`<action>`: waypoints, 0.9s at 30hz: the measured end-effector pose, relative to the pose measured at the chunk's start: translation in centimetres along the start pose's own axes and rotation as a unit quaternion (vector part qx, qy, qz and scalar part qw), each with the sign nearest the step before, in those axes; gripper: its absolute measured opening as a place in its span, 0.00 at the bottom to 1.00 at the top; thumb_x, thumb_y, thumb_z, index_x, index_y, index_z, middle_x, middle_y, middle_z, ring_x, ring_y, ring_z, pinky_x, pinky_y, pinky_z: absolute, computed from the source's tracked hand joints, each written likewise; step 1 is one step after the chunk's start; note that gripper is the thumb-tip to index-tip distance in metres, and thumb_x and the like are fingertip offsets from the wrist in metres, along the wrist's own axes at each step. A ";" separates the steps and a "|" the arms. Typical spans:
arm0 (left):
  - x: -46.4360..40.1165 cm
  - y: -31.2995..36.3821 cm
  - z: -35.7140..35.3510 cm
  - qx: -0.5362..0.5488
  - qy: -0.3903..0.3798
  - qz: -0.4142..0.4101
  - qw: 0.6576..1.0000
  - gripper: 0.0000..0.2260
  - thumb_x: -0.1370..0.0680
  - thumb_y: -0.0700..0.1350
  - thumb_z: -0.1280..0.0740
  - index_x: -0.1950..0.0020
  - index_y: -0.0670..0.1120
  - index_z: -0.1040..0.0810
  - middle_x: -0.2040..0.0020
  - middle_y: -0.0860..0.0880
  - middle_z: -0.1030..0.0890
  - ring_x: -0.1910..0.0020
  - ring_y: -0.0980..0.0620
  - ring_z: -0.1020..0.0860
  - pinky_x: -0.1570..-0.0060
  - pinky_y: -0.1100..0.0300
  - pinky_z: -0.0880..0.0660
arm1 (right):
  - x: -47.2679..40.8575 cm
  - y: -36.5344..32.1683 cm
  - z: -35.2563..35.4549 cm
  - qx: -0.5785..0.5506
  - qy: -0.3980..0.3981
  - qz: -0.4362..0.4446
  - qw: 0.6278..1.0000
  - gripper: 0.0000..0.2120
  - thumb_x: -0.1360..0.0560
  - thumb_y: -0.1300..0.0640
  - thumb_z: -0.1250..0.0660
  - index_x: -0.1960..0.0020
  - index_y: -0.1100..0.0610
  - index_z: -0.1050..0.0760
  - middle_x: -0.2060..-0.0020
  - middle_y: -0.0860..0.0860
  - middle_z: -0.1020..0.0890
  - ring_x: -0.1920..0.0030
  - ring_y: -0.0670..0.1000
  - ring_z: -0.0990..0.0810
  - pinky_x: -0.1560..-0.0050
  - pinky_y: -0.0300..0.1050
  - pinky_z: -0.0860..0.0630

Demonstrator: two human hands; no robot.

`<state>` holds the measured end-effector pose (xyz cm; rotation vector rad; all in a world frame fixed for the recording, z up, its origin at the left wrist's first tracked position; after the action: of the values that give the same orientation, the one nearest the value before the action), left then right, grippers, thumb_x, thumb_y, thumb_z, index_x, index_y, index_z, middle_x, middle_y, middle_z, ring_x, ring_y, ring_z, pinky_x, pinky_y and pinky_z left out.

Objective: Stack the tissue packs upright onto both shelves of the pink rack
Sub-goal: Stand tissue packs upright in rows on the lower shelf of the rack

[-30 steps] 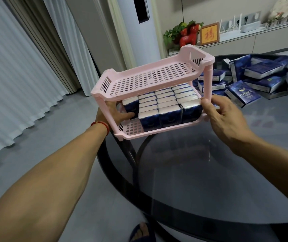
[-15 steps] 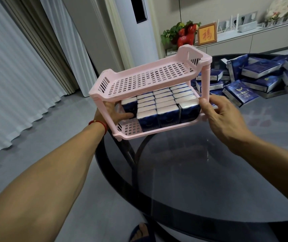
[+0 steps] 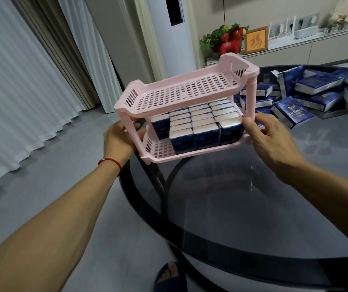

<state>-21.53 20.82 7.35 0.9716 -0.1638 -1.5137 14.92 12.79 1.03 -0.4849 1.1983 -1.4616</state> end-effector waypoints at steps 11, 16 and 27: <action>11.9 -4.3 2.7 0.134 0.094 0.324 0.932 0.04 0.31 0.34 0.34 0.60 0.43 0.24 0.64 0.42 0.24 0.64 0.43 0.26 0.64 0.55 0.28 | 2.2 0.9 5.7 0.151 0.056 -0.017 0.987 0.15 0.22 0.59 0.33 0.35 0.57 0.24 0.41 0.55 0.21 0.45 0.53 0.22 0.40 0.53 0.23; 16.1 6.8 -1.0 0.137 0.011 0.173 0.975 0.08 0.28 0.33 0.31 0.55 0.45 0.26 0.63 0.48 0.25 0.65 0.48 0.27 0.66 0.58 0.31 | 1.3 2.9 7.5 0.426 -0.052 0.024 0.903 0.28 0.19 0.50 0.37 0.22 0.48 0.41 0.21 0.53 0.40 0.23 0.57 0.41 0.30 0.62 0.34; 18.3 18.5 -13.3 0.198 -0.199 0.072 0.957 0.11 0.24 0.35 0.31 0.51 0.52 0.24 0.50 0.51 0.20 0.57 0.58 0.23 0.65 0.76 0.29 | -0.3 2.4 7.4 0.394 0.011 0.070 0.916 0.13 0.22 0.50 0.31 0.43 0.55 0.28 0.48 0.55 0.26 0.51 0.59 0.23 0.46 0.57 0.25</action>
<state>3.28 6.43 1.75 0.9292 -0.8356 -1.5562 22.26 10.46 1.96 0.1710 0.5528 -1.6736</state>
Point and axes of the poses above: each hand's wrist, its own x-axis away from the middle knuckle, its own z-axis out of the back of the hand, y = z × x, the point moved 9 cm from there along -x, towards the middle knuckle
